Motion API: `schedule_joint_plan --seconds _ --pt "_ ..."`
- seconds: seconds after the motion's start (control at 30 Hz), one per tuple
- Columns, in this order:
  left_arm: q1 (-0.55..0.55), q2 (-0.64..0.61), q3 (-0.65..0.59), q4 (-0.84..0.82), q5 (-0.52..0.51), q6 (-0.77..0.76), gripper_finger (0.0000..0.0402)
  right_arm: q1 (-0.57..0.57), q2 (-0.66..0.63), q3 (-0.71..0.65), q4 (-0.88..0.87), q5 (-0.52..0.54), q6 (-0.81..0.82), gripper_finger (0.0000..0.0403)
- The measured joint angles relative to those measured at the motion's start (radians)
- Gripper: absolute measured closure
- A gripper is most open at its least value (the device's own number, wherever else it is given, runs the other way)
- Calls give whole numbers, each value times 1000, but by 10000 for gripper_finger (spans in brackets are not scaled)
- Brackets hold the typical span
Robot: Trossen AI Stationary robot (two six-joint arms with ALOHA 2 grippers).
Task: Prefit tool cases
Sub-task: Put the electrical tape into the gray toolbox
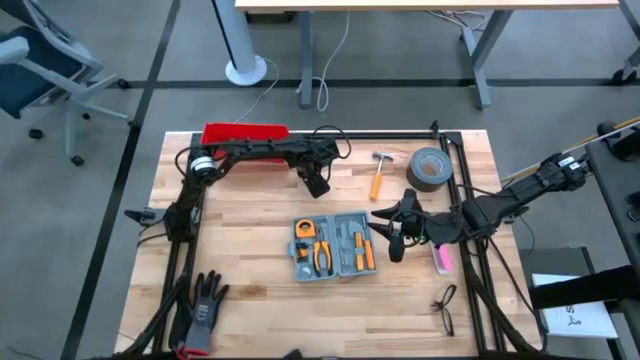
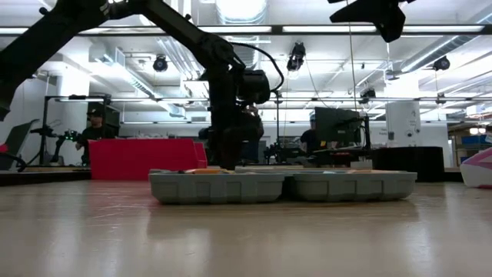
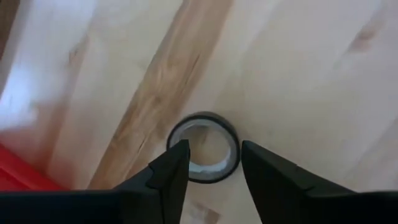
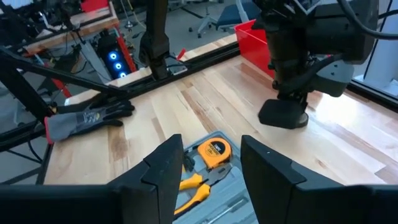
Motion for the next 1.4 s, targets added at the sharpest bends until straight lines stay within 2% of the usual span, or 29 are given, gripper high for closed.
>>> schedule_joint_plan --seconds 0.3,0.57,0.77,1.0,1.2,1.4 --pt "2 32 1 -1 26 -10 256 0 0 0 0 -3 -1 274" --pt "-4 50 -1 0 84 -7 261 0 0 0 -1 -3 -6 263" --pt "-4 53 -3 6 104 -7 299 8 0 0 1 -3 -8 264" --pt "-5 52 -3 7 111 13 387 12 0 0 1 -2 -8 277" --pt "-6 37 -5 -5 115 19 389 12 0 0 1 -1 -8 282" --pt "-17 0 -8 -98 132 15 391 13 0 0 1 1 -8 274"
